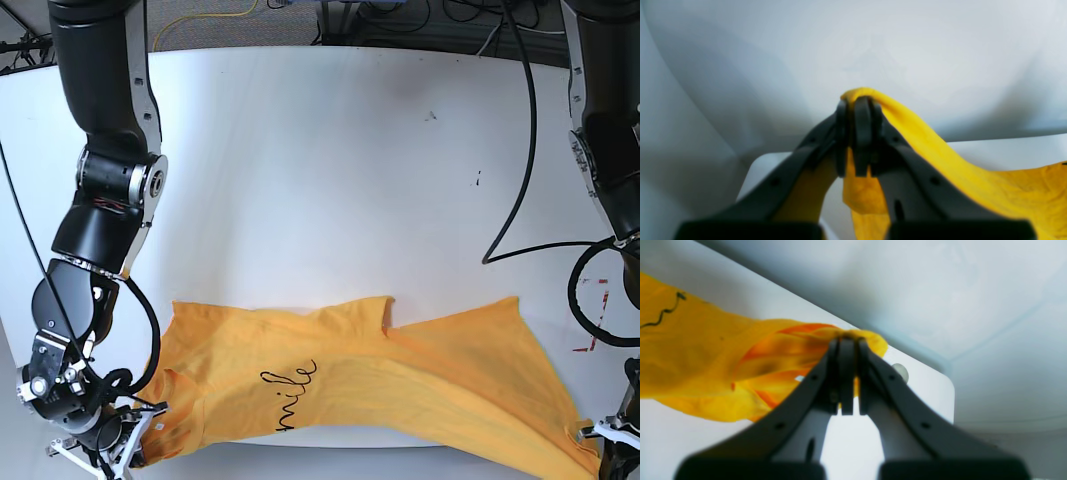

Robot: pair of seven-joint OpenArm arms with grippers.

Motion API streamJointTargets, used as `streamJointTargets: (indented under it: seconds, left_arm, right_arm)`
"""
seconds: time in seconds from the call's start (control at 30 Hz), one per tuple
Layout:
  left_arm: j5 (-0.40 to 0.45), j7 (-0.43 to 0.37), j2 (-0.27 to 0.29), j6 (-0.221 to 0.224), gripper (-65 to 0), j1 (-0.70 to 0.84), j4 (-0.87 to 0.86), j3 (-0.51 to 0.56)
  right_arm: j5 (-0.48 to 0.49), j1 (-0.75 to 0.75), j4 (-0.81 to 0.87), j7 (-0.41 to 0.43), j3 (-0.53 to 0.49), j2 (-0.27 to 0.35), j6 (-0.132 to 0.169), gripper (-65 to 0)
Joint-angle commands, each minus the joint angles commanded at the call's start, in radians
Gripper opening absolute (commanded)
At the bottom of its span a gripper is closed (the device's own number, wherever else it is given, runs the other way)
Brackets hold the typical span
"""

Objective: Fold the T-shirt properly
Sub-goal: 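Lift the shirt with both grippers and swing it across the table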

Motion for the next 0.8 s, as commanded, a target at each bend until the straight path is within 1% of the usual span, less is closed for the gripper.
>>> streamJointTargets:
  seconds: [0.3,0.37,0.7,0.8]
  left_arm:
    - [-0.005,0.011,-0.001,-0.002,-62.3,0.021,0.017,0.001]
    - [-0.007,0.02,-0.002,-0.002,-62.1,0.04,0.036,-0.001]
    - [-0.02,0.018,-0.007,0.001,-63.2,0.069,0.104,-0.007]
    - [-0.034,0.036,-0.009,-0.002,-63.9,0.103,0.152,-0.014]
  right_arm:
    - [0.008,-0.071,0.049,-0.06,-0.009,0.006,0.0,-65.0]
    - [0.004,-0.1,0.093,-0.07,-0.012,0.009,0.0,-65.0]
    - [-0.005,-0.142,0.116,-0.08,-0.012,0.029,0.0,-65.0]
    - [-0.007,-0.162,0.148,-0.094,-0.011,0.042,0.0,-64.9]
